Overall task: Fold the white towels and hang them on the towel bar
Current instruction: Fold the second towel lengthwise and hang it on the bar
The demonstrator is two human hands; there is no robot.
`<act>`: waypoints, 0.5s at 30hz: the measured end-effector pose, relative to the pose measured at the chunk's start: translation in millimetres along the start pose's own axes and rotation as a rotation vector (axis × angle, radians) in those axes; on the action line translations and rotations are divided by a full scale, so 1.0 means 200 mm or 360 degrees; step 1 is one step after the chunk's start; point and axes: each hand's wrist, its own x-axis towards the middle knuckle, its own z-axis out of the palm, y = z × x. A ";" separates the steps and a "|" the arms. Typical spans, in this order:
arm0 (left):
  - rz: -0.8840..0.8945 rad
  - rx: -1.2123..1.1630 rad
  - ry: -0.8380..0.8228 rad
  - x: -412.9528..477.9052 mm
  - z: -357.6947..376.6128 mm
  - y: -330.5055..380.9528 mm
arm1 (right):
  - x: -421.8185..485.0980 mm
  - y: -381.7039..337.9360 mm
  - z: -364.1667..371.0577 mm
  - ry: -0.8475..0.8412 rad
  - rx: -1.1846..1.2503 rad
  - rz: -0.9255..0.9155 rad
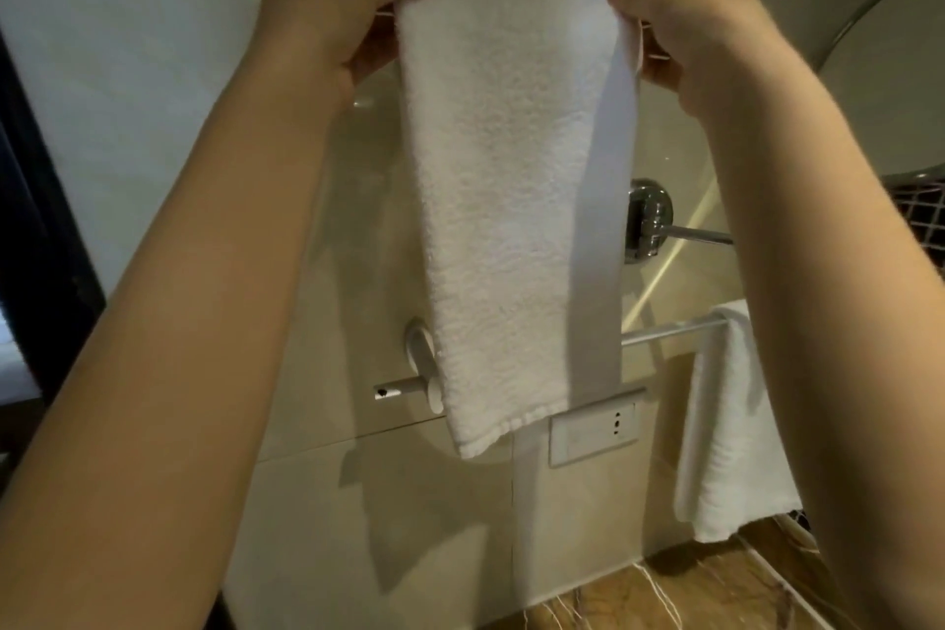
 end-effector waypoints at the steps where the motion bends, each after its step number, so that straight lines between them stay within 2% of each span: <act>1: -0.0033 0.0014 0.0000 -0.01 0.00 -0.03 | 0.00 0.04 0.00 -0.0019 0.0007 0.0035; 15: -0.0340 0.0141 0.0019 -0.29 -0.01 -0.37 | -0.18 0.47 -0.03 -0.0155 0.0058 0.0365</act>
